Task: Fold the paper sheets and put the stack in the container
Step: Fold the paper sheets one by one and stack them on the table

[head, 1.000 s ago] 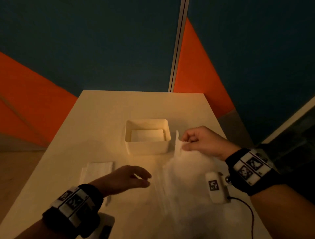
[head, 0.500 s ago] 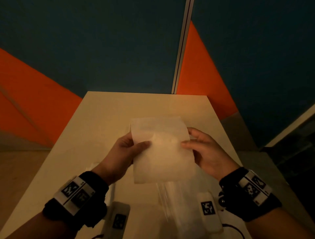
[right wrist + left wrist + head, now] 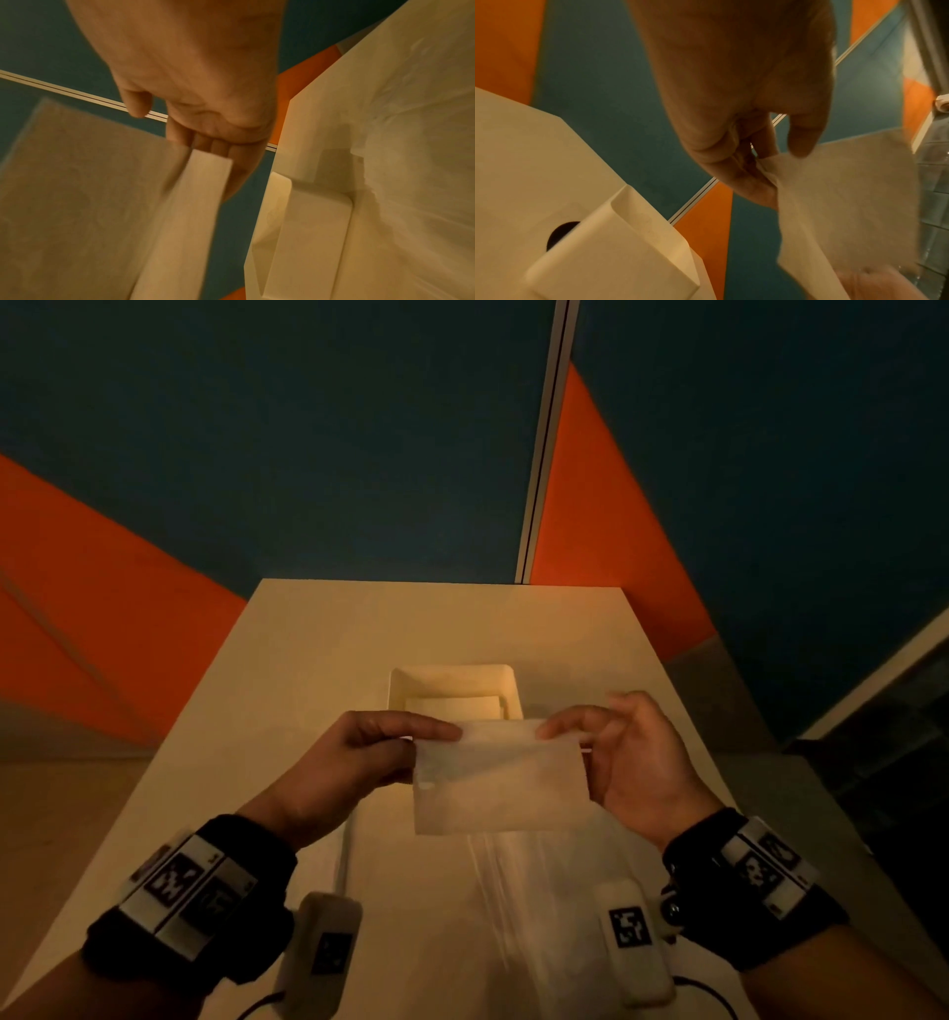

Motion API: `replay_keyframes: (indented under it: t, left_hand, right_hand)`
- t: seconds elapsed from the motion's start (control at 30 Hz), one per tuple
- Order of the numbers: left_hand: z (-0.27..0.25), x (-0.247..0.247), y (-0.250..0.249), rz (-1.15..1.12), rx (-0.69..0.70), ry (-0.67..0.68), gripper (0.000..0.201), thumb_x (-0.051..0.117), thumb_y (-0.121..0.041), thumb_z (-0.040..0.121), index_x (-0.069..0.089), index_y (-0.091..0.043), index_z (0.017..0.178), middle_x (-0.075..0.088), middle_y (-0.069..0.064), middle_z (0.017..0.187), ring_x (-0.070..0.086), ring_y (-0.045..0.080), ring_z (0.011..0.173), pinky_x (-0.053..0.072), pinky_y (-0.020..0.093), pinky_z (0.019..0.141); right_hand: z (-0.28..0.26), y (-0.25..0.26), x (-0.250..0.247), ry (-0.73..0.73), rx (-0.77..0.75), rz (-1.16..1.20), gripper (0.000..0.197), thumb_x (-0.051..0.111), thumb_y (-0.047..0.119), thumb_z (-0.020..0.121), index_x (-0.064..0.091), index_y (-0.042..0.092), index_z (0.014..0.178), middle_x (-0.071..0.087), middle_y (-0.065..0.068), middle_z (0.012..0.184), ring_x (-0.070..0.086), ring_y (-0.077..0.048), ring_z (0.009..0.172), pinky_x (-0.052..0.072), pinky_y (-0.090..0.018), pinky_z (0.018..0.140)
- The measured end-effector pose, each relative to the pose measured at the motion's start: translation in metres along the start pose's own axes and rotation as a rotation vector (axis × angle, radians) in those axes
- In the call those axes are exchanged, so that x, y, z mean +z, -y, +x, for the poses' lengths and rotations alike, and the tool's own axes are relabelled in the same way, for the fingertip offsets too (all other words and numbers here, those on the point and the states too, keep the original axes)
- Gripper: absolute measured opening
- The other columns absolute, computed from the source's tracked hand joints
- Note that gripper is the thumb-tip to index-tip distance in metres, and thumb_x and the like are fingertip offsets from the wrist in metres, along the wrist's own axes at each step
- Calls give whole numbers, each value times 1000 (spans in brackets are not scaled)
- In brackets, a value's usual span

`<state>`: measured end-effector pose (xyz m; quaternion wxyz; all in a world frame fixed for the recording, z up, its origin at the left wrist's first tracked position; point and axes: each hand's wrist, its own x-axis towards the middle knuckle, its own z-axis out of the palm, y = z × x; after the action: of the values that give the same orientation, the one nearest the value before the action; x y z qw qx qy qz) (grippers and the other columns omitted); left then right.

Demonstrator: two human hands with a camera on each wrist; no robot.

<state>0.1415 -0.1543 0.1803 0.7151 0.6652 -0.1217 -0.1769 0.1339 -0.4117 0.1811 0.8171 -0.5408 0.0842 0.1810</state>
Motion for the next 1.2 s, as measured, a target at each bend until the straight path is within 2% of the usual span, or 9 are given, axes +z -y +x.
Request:
replay_keyframes:
  t: [0.1,0.23,0.33,0.4,0.53,0.67,0.8,1.0,1.2]
  left_hand:
    - [-3,-4,-2,20,-40,41,50,68,-50,69,75,-9,96,67,5,115,65,25,102,56,29,82]
    - [-4,-4,-7,35,-125,116,43,61,-50,76,76,-14,95,68,6,112,65,28,101,56,34,85]
    - [-5,2,-7,89,-154,192,19,71,-23,80,76,-21,98,70,4,111,66,23,101,55,32,86]
    - [-4,5,-4,147,-184,209,33,63,3,82,74,-22,101,71,1,110,67,25,99,57,32,82]
    - [-10,-10,9,82,-190,-76,39,65,8,79,74,-22,102,70,4,111,67,30,95,59,35,74]
    - [-30,-49,38,65,-220,-426,36,65,0,82,68,-23,110,58,2,122,62,30,97,56,41,76]
    - [-53,-71,72,143,-327,-607,39,61,5,84,62,-19,115,52,9,118,60,36,93,51,45,82]
    - [-70,-85,119,418,-435,-675,39,67,4,81,66,-17,114,62,17,107,62,34,81,52,44,79]
    - [-69,-91,146,869,-453,-545,40,74,-8,77,66,-10,116,56,14,122,57,35,103,44,39,89]
  right_hand:
    - [1,0,7,-40,-42,-261,35,52,28,91,72,12,66,65,-10,79,59,-22,74,43,-33,69]
    - [2,-3,14,74,-147,-500,27,65,-9,78,73,16,71,67,-3,75,61,-13,71,50,-22,63]
    - [1,0,27,201,-165,-590,21,63,-15,78,67,5,84,64,12,58,57,4,55,46,-11,58]
    - [2,-1,37,232,-173,-618,21,62,-16,79,65,3,88,67,12,63,59,4,61,47,-11,61]
    - [11,-7,33,15,-204,-600,21,64,-5,83,68,14,91,64,-5,93,62,-16,77,51,-28,64]
    - [14,-13,10,-134,-156,-591,11,63,0,86,66,9,91,65,-10,87,64,-16,67,50,-26,55]
    - [15,-22,-13,-256,-85,-615,9,62,2,87,65,10,87,67,-11,86,64,-19,69,49,-28,56]
    - [20,-32,-40,-364,-40,-605,12,61,-1,86,65,10,82,68,-12,82,64,-21,68,48,-27,54]
    - [31,-44,-71,-482,-48,-796,17,62,-3,82,64,13,78,64,-7,78,59,-22,75,44,-26,62]
